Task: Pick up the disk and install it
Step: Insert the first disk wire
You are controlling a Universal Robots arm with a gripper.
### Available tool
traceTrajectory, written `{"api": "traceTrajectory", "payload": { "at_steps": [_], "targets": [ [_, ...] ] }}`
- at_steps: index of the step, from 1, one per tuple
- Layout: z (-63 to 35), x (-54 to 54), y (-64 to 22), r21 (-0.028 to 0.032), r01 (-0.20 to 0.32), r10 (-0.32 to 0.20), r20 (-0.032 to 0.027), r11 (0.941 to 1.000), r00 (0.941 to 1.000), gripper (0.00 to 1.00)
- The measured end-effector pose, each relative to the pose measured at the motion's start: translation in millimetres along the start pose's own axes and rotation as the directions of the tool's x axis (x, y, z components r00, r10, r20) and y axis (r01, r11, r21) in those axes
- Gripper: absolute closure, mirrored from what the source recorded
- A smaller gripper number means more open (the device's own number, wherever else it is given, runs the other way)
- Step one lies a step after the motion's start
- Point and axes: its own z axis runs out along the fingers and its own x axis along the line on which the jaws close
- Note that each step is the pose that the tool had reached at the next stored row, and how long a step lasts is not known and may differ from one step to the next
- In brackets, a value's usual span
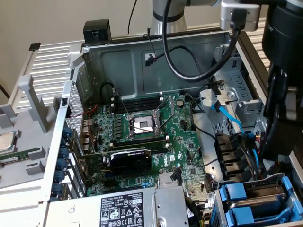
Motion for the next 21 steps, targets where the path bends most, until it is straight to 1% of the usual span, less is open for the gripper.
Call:
{"api": "traceTrajectory", "payload": {
  "at_steps": [5,10,15,18,21],
  "targets": [
    [8.2,4.7,9.1,0.0004,-0.006,0.006,-0.0004,1.0,1.0,0.29],
    [16.8,4.3,10.0,-0.0001,-0.008,0.008,0.0003,1.0,1.0,0.29],
    [17.5,3.5,9.9,-0.0001,-0.008,0.008,0.0003,1.0,1.0,0.29],
    [17.8,2.1,7.5,-0.0002,-0.007,0.007,0.0004,1.0,1.0,0.29],
    [17.8,2.2,7.3,-0.0007,-0.002,0.002,0.0008,1.0,1.0,0.29]
  ]
}}
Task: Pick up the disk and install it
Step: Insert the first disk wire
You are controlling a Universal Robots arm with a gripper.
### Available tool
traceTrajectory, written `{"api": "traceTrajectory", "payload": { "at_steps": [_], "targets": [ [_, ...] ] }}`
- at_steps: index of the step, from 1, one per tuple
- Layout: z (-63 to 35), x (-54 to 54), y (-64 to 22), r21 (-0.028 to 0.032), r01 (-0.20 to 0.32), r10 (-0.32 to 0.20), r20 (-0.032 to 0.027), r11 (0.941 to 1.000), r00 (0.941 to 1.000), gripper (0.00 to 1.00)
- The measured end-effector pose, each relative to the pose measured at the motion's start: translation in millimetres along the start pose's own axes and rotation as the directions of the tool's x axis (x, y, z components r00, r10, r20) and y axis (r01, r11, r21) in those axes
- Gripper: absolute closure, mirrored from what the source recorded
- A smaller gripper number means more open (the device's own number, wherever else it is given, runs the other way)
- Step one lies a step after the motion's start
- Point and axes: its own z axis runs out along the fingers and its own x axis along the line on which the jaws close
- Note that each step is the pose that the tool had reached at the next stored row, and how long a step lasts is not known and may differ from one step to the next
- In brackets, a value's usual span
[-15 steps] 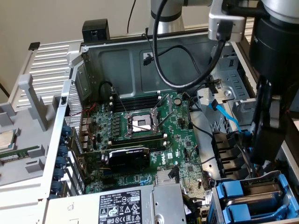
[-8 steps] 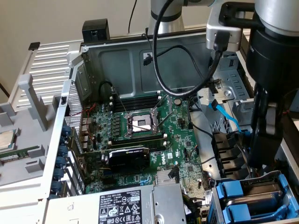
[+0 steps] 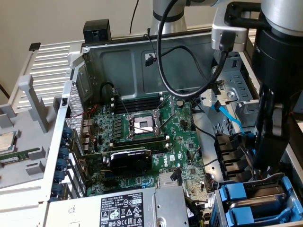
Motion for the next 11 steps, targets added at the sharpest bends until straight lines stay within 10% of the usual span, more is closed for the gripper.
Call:
{"api": "traceTrajectory", "payload": {
  "at_steps": [11],
  "targets": [
    [-0.1,0.3,-0.3,-0.0011,0.006,-0.006,0.002,1.0,1.0,0.38]
  ]
}}
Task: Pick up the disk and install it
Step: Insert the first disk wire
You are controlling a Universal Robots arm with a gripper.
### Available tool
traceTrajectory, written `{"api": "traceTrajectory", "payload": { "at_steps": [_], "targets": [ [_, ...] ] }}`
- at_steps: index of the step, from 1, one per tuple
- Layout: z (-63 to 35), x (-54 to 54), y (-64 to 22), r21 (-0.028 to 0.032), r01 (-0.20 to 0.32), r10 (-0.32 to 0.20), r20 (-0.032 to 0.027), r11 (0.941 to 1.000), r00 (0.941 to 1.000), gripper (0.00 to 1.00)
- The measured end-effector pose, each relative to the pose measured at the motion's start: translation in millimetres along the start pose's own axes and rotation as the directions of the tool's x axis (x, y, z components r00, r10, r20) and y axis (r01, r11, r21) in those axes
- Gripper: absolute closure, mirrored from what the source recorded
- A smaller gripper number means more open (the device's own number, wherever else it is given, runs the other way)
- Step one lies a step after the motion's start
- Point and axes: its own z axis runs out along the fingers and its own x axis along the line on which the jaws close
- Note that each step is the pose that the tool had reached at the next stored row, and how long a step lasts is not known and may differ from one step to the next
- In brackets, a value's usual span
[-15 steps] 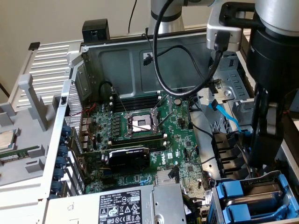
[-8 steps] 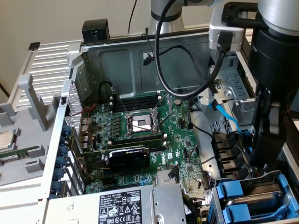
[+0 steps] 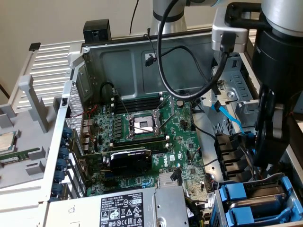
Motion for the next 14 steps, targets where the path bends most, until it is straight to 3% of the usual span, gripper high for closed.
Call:
{"api": "traceTrajectory", "payload": {
  "at_steps": [3,6,11,14],
  "targets": [
    [0.0,0.1,-0.1,0.0001,-0.013,0.013,-0.0001,0.9999,0.9999,0.4],
    [0.0,0.1,-0.1,0.0004,-0.023,0.023,-0.0005,0.9997,0.9997,0.54],
    [0.0,0.1,-0.1,0.0012,-0.03,0.03,-0.0001,0.9995,0.9995,0.54],
    [0.1,0.2,-0.1,0.0026,-0.033,0.033,0.0004,0.9995,0.9995,0.62]
  ]
}}
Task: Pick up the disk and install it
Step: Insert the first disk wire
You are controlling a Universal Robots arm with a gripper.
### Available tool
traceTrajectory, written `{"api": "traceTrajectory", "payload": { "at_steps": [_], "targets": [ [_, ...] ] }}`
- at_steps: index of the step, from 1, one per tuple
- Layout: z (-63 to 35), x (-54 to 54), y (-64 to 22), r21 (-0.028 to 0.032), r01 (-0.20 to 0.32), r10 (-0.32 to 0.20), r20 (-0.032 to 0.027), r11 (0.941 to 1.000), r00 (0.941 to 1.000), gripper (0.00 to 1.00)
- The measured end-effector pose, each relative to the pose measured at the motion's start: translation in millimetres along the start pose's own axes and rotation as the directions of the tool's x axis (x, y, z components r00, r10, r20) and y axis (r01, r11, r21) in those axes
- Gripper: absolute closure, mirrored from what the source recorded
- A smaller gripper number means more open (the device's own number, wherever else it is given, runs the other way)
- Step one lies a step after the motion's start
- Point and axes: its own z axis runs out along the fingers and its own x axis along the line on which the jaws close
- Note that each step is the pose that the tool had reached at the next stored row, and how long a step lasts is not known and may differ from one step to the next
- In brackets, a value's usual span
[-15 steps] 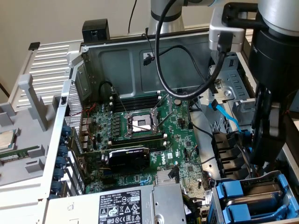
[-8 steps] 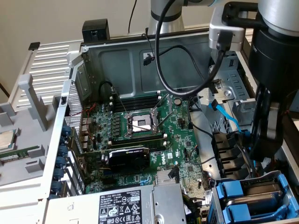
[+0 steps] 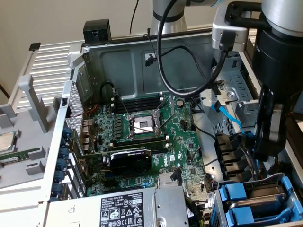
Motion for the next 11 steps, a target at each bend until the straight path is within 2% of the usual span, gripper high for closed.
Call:
{"api": "traceTrajectory", "payload": {
  "at_steps": [3,11],
  "targets": [
    [0.0,0.0,0.0,0.0005,0.0,0.0,0.0002,1.0,1.0,0.65],
    [-0.2,-1.0,1.2,0.0085,0.0,0.0,0.0038,1.0,1.0,0.65]
  ]
}}
